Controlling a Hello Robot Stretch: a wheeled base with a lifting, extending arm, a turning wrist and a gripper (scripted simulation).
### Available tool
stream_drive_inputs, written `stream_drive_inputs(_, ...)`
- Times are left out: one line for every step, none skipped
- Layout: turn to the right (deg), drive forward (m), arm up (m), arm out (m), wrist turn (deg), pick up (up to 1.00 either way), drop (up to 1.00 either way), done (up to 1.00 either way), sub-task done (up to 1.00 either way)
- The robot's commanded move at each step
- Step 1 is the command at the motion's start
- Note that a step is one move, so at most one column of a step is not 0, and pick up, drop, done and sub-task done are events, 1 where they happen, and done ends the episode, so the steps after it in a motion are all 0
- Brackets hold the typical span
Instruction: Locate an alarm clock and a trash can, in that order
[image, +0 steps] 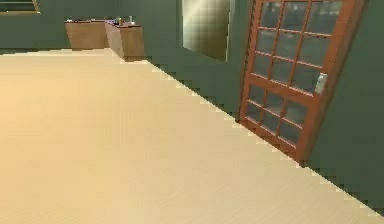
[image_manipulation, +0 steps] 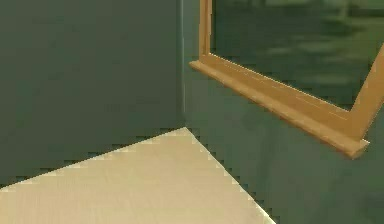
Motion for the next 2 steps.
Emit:
stream_drive_inputs(33.0, 0.00, 0.00, 0.00, 0.0, 0.00, 0.00, 0.00, 0.00)
stream_drive_inputs(0.0, 0.20, 0.00, 0.00, 0.0, 0.00, 0.00, 0.00, 0.00)
